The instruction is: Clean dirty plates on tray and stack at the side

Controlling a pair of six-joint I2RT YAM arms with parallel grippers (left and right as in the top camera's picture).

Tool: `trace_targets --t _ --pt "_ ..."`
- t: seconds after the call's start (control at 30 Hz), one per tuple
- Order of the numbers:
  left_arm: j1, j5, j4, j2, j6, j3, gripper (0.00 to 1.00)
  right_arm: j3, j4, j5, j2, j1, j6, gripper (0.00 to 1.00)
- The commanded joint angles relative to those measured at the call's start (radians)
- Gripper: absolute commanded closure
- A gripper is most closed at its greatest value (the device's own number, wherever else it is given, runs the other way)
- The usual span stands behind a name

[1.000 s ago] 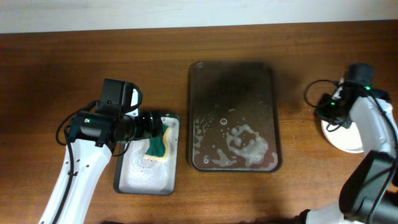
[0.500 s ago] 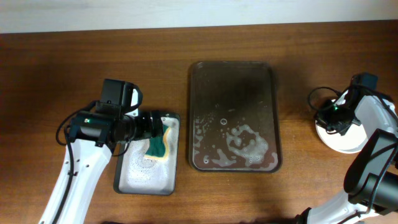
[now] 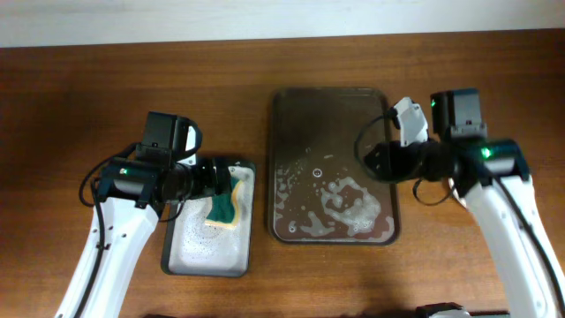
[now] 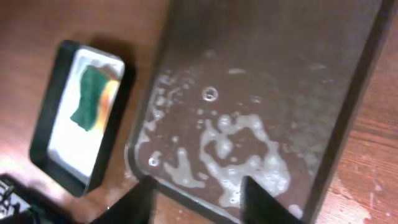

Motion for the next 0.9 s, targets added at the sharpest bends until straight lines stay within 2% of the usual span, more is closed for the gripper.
trace_targets --t 0.0,0.13,0.23,0.3,0.43,0.53,0.67,0.87 --pt "0.005 0.007 0.002 -0.006 0.005 0.018 0.00 0.013 0.016 0.003 -0.195 0.111 0.019 0.01" --pt "0.005 0.007 0.002 -0.006 0.005 0.018 0.00 0.012 0.024 -0.012 -0.413 0.175 0.019 0.02" --pt "0.005 0.007 0.002 -0.006 0.005 0.018 0.00 0.012 -0.009 0.000 -0.510 0.175 0.019 0.01" --pt "0.005 0.007 0.002 -0.006 0.005 0.018 0.00 0.012 -0.052 0.090 -0.548 0.175 0.014 0.01" --pt "0.005 0.007 0.002 -0.006 0.005 0.018 0.00 -0.015 -0.033 0.330 -0.612 0.186 0.014 0.01" --pt "0.005 0.007 0.002 -0.006 0.005 0.018 0.00 -0.177 0.097 0.443 -0.721 0.171 0.015 0.01" --pt "0.005 0.007 0.002 -0.006 0.005 0.018 0.00 -0.538 0.272 0.462 -1.003 0.126 0.015 0.01" --pt "0.005 0.007 0.002 -0.006 0.005 0.018 0.00 -0.932 0.573 0.465 -1.213 0.111 0.015 0.01"
